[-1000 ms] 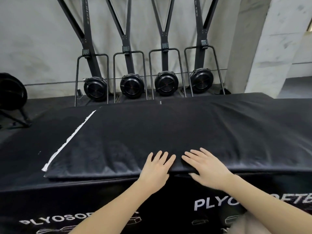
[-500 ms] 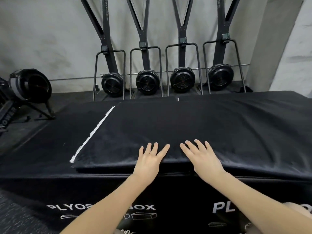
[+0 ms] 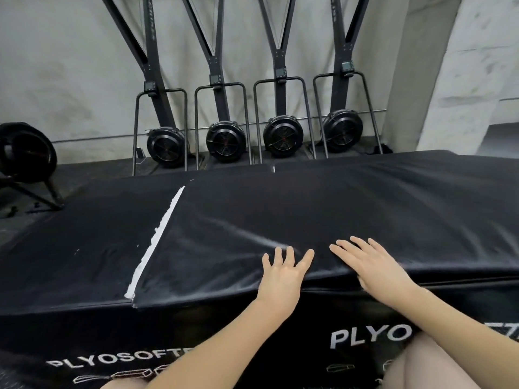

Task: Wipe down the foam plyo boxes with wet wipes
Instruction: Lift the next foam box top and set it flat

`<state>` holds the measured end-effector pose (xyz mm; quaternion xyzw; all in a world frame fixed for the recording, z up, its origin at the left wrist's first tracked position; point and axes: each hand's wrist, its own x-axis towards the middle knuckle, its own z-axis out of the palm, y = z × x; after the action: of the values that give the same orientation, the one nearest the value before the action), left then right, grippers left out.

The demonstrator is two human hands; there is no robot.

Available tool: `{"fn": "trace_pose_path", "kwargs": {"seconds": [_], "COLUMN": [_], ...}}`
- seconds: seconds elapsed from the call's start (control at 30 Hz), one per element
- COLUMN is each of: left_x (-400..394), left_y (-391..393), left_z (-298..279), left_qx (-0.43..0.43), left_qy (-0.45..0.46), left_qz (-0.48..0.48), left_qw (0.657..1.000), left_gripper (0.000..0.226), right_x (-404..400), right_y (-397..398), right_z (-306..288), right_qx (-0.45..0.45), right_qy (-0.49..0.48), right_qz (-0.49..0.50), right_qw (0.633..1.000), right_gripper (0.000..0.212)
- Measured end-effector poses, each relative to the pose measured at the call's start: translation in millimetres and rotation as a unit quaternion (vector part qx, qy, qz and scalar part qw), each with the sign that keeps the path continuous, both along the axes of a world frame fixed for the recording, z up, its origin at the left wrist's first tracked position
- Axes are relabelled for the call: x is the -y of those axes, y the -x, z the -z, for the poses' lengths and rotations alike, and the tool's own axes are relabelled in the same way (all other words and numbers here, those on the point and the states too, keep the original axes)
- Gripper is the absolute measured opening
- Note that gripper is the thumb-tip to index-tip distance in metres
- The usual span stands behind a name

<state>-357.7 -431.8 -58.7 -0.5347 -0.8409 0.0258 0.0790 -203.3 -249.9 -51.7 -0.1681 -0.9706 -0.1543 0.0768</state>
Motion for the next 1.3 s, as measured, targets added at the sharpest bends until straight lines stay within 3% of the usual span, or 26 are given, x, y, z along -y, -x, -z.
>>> {"fn": "trace_pose_path", "kwargs": {"seconds": [0.1, 0.2, 0.37, 0.57, 0.73, 0.93, 1.03, 1.13, 1.3], "left_x": [4, 6, 1, -52, -120, -164, -155, -136, -109], "left_y": [-8, -2, 5, -7, -112, -278, -355, -414, -479], "left_z": [22, 25, -7, -10, -16, -8, 15, 39, 66], "left_qx": [-0.001, 0.034, 0.13, 0.177, 0.244, 0.409, 0.481, 0.513, 0.523], "left_qy": [0.058, 0.065, -0.006, -0.163, -0.249, -0.183, -0.114, -0.036, 0.061], "left_qz": [0.01, 0.021, 0.005, 0.042, 0.158, 0.254, 0.289, 0.326, 0.389], "left_qw": [0.998, 0.997, 0.991, 0.97, 0.924, 0.857, 0.82, 0.793, 0.756], "left_gripper": [0.091, 0.082, 0.09, 0.039, 0.026, 0.027, 0.029, 0.031, 0.037], "right_x": [0, -1, 0, -12, -19, 12, 53, 94, 143], "right_y": [-12, -14, -8, -17, -111, -275, -344, -402, -475], "right_z": [19, 22, 0, -5, -6, 9, 22, 39, 65], "right_qx": [0.069, 0.081, 0.016, -0.113, -0.266, -0.356, -0.351, -0.358, -0.381], "right_qy": [0.048, 0.105, 0.194, 0.217, 0.261, 0.299, 0.297, 0.284, 0.21], "right_qz": [-0.005, -0.02, -0.024, 0.061, 0.189, 0.369, 0.42, 0.47, 0.567], "right_qw": [0.996, 0.991, 0.981, 0.968, 0.908, 0.805, 0.783, 0.755, 0.7], "right_gripper": [0.099, 0.082, 0.077, 0.038, 0.017, 0.019, 0.03, 0.009, 0.024]}}
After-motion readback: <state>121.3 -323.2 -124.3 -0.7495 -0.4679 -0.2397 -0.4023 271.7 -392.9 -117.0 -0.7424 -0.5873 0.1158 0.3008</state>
